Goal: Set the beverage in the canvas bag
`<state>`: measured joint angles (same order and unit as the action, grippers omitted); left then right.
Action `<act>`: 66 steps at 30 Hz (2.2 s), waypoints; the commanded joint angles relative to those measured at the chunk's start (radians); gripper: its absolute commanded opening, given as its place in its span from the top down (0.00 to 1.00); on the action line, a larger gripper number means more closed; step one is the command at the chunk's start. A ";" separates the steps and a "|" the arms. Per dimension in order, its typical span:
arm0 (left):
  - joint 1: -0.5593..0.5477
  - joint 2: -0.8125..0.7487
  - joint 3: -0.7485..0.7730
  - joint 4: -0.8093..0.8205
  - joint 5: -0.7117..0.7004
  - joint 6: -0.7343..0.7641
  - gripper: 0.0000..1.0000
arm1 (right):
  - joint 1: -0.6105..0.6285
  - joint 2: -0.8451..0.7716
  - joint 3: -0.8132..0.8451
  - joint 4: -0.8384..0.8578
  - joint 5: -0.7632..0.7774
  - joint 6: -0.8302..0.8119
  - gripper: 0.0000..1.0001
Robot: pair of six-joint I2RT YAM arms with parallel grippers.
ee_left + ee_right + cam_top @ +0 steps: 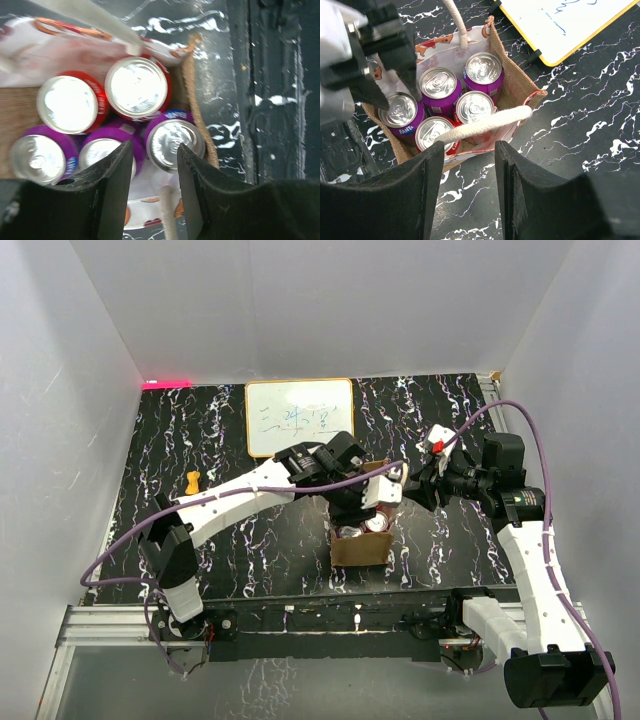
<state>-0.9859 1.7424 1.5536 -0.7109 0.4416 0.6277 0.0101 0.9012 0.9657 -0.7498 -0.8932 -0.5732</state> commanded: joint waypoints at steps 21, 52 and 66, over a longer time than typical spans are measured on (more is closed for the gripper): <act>0.001 0.086 0.030 0.056 -0.297 -0.049 0.65 | -0.006 -0.017 0.000 0.042 -0.024 0.007 0.52; 0.119 -0.116 0.190 0.080 -0.211 -0.256 0.31 | -0.092 -0.042 0.129 -0.054 0.252 0.141 0.44; 0.506 -0.299 0.033 0.228 -0.199 -0.442 0.21 | -0.183 0.084 0.165 0.084 0.429 0.202 0.35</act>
<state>-0.5747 1.5188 1.6608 -0.5434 0.2340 0.2569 -0.1707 0.9527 1.0931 -0.7731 -0.5091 -0.3733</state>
